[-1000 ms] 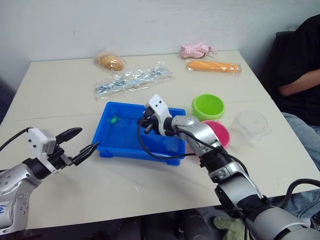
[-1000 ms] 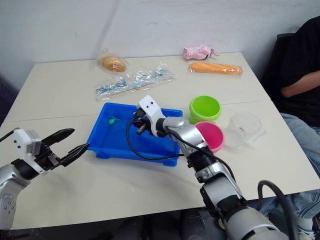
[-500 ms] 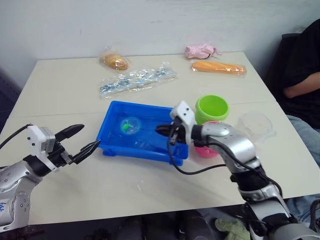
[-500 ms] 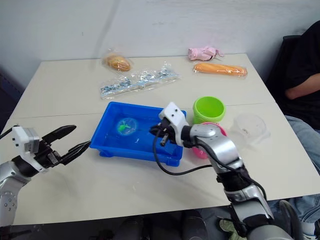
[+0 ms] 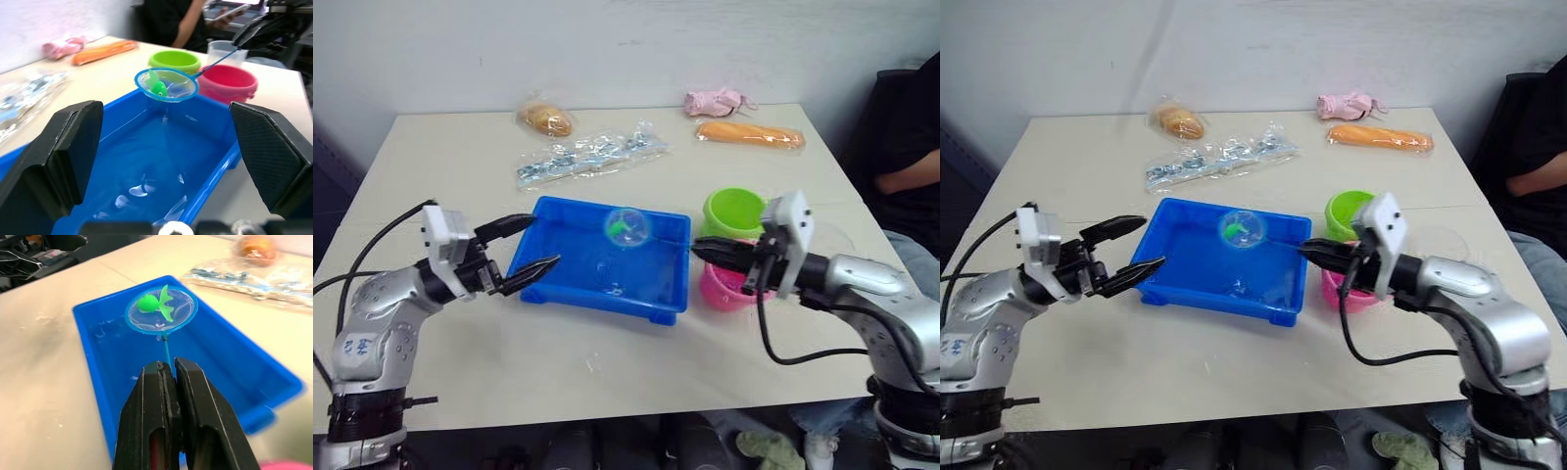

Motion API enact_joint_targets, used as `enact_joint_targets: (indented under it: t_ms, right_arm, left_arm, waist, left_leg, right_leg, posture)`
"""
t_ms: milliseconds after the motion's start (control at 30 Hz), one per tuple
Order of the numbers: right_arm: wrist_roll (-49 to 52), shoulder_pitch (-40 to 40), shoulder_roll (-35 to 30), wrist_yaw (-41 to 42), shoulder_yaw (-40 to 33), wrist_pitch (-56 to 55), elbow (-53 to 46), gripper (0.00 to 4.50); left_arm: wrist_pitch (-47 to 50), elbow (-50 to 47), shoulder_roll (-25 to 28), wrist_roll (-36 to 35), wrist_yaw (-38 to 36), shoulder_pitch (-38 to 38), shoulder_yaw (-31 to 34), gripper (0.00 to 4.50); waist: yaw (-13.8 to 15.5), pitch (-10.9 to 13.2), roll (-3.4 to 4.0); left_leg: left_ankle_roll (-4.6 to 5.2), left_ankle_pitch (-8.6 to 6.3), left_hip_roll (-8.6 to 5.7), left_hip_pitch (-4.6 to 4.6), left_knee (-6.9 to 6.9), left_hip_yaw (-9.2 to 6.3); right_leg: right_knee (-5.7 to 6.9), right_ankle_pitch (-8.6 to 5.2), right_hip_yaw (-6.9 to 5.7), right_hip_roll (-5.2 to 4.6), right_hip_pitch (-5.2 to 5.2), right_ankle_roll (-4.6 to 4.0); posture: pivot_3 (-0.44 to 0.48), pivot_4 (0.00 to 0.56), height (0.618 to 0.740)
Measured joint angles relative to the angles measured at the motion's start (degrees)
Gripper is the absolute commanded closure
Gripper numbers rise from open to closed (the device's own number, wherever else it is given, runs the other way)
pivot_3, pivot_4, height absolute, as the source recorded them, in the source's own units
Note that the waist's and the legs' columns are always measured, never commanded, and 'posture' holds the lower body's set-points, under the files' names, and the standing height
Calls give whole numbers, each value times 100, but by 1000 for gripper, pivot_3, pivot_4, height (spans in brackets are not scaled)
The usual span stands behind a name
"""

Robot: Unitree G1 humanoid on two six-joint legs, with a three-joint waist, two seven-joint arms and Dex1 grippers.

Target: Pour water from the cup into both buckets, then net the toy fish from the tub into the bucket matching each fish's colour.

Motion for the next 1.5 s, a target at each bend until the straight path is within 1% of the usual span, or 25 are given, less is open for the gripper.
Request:
enact_joint_targets:
  t_ms: [133,200,267,333,433,600,700,767,933,1000,1167,1333,1500]
  right_arm:
    - [333,336,-332,-188,-749,139,-276,4500]
    - [412,548,-514,-266,-1091,150,-339,4500]
    - [421,701,-607,-288,-1281,147,-352,4500]
    - [378,1018,-752,-320,-1734,62,-263,4500]
    - [108,1303,-975,-378,-2014,-178,17,4500]
    - [-264,1433,-979,-488,-2033,-665,412,4500]
    - [-772,1460,-976,-683,-1991,-1247,904,4500]
    - [-955,1460,-977,-750,-1944,-1425,1046,4500]
    - [-1742,1512,-1113,-848,-1607,-2222,1414,4500]
    - [-1914,1565,-1163,-849,-1507,-2420,1500,4500]
    - [-2647,1657,-1212,-916,-1255,-3370,1741,4500]
    - [-2815,1652,-1165,-968,-1247,-3755,1787,4500]
    - [-3044,1653,-1145,-972,-975,-4249,1964,4500]
  left_arm:
    - [3,201,-139,37,-142,-401,-387,54]
    - [-4,309,-228,62,-193,-550,-473,54]
    - [-11,343,-254,78,-235,-599,-536,54]
    - [-35,507,-384,119,-305,-736,-695,54]
    - [-48,558,-509,169,-363,-799,-871,54]
    - [-101,685,-655,224,-377,-919,-927,54]
    - [-159,772,-704,299,-420,-946,-986,54]
    - [-169,774,-704,317,-433,-949,-994,54]
    - [-178,776,-705,330,-482,-977,-1000,54]
    - [-178,776,-706,334,-485,-977,-1001,54]
    - [-190,776,-765,400,-487,-977,-1062,54]
    - [-198,776,-781,420,-488,-976,-1076,54]
    - [-234,776,-868,438,-474,-971,-1080,54]
  waist:
    - [31,0,0]
    - [66,0,0]
    - [86,0,-1]
    - [118,1,-1]
    - [151,1,-2]
    - [168,1,-1]
    - [177,1,-1]
    - [179,1,-1]
    - [179,1,-1]
    - [179,1,-1]
    - [199,1,-1]
    - [208,1,-1]
    - [215,1,-1]
  left_leg:
    - [0,0,2,1,0,2]
    - [0,1,2,3,0,4]
    - [0,1,2,4,1,5]
    - [4,3,-1,6,5,5]
    - [9,4,-5,6,6,6]
    - [8,5,-5,10,6,9]
    - [8,6,-9,10,6,12]
    - [8,6,-7,10,6,12]
    - [8,7,-6,11,5,14]
    - [7,7,-5,11,5,13]
    - [8,8,-6,12,8,14]
    - [6,9,-3,12,8,13]
    - [6,9,-4,15,8,14]
  right_leg:
    - [0,0,1,6,-1,0]
    - [0,0,2,7,0,0]
    - [-1,0,3,8,1,0]
    - [-3,3,6,7,8,6]
    - [-7,6,11,6,11,11]
    - [-6,6,12,8,11,11]
    - [-6,6,12,8,11,11]
    - [-5,6,12,8,10,12]
    - [-5,6,13,8,11,12]
    - [-5,6,12,9,11,12]
    - [-5,7,13,8,13,13]
    - [-6,7,12,11,13,13]
    - [-6,7,13,10,16,13]
  posture:
    - [0,150,740]
    - [0,150,740]
    - [0,150,740]
    - [0,150,740]
    - [0,150,740]
    - [0,150,740]
    - [0,150,740]
    - [0,150,740]
    - [0,150,740]
    - [0,150,740]
    - [0,150,740]
    - [0,150,740]
    - [0,150,740]
